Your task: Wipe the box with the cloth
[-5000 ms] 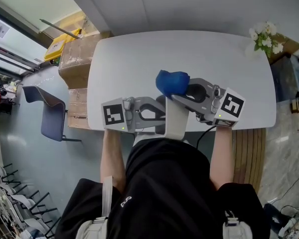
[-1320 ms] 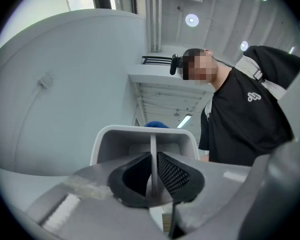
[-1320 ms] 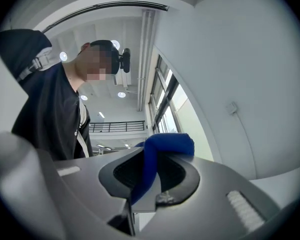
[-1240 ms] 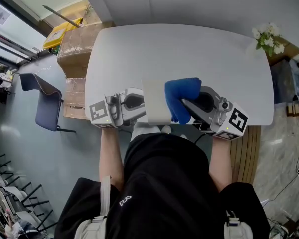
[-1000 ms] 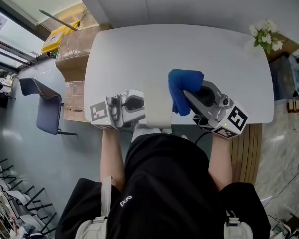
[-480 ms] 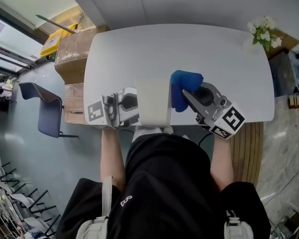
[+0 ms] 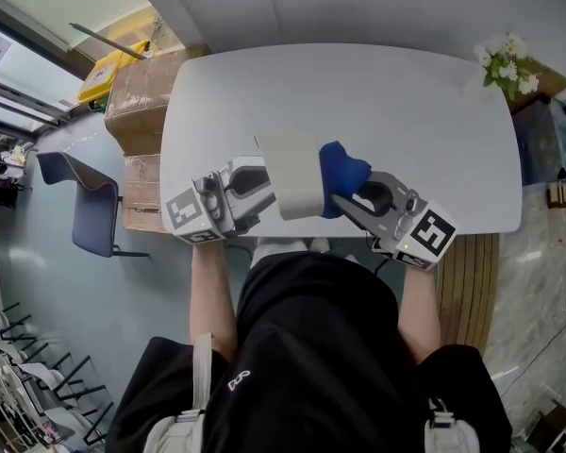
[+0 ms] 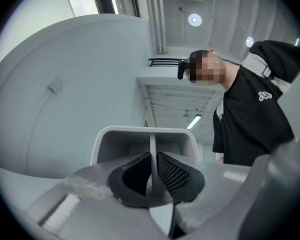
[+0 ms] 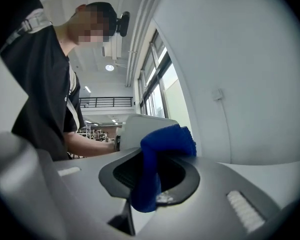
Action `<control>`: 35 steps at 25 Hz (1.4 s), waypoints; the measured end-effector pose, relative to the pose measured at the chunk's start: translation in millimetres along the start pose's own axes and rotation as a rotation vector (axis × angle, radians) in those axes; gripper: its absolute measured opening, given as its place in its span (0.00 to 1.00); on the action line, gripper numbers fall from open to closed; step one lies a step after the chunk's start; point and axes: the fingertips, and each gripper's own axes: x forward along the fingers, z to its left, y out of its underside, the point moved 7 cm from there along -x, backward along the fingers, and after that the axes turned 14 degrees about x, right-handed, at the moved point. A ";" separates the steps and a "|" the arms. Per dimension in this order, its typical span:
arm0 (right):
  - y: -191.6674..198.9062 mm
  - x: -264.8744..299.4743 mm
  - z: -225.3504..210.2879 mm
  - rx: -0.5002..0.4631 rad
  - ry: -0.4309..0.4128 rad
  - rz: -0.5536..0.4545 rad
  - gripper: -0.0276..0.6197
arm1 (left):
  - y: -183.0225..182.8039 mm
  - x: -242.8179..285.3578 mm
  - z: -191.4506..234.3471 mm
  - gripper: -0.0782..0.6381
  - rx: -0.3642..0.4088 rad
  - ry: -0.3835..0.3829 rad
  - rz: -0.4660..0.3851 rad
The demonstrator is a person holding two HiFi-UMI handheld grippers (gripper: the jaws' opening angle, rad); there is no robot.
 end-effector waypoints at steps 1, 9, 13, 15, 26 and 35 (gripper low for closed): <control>0.9 1.4 1.6 0.001 -0.016 0.005 0.15 | 3.4 -0.7 1.8 0.17 0.006 -0.012 0.025; 0.3 2.9 14.9 0.061 -0.116 0.021 0.14 | 14.7 -7.8 9.6 0.17 -0.017 -0.073 0.075; -2.4 1.6 18.8 0.073 -0.146 0.006 0.14 | 19.6 -10.4 9.7 0.17 -0.024 -0.085 0.090; -3.9 0.0 18.4 0.086 -0.148 -0.012 0.14 | 23.1 -10.8 11.1 0.17 -0.029 -0.096 0.104; -7.0 -10.3 -4.3 0.143 -0.023 -0.175 0.14 | 46.9 -9.3 17.6 0.17 0.019 -0.116 0.388; -13.2 -11.2 -5.5 0.132 0.055 -0.248 0.14 | 95.4 2.4 13.2 0.17 0.057 -0.013 0.758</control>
